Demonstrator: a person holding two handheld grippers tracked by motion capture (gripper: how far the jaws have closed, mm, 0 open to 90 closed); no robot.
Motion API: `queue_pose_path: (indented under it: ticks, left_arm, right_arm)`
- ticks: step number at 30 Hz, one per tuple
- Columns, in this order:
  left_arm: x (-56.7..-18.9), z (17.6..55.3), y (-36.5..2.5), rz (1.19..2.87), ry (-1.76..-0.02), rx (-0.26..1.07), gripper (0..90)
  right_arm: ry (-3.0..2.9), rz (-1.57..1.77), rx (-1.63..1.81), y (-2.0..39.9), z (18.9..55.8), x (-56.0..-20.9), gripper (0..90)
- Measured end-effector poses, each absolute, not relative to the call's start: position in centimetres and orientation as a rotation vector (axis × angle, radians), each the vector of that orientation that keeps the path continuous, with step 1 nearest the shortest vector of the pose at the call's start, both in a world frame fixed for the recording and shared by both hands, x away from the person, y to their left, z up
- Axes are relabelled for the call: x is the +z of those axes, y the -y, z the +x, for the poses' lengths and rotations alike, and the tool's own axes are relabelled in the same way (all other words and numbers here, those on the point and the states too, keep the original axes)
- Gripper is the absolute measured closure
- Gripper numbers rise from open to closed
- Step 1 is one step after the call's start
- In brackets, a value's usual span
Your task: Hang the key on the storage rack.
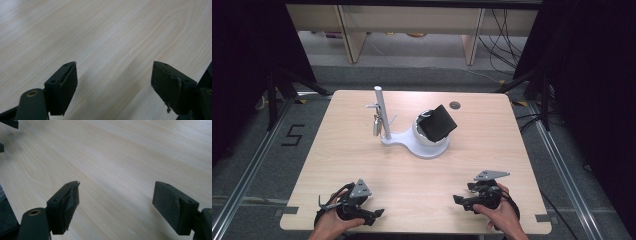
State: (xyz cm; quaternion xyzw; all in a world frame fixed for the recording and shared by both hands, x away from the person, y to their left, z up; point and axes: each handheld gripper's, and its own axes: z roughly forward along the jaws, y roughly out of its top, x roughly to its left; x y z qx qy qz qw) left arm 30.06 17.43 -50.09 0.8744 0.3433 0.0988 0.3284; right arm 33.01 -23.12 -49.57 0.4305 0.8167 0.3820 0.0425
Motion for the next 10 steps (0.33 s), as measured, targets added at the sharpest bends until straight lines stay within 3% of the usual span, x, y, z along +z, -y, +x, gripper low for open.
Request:
queue_pose_path:
  ticks: [10]
  left_arm:
    - [-50.39, 30.27, -17.61, 2.301, -0.892, 0.25, 20.7]
  right_arm:
    - [-2.512, 1.34, 1.158, 22.96, 32.94, -49.61, 21.4]
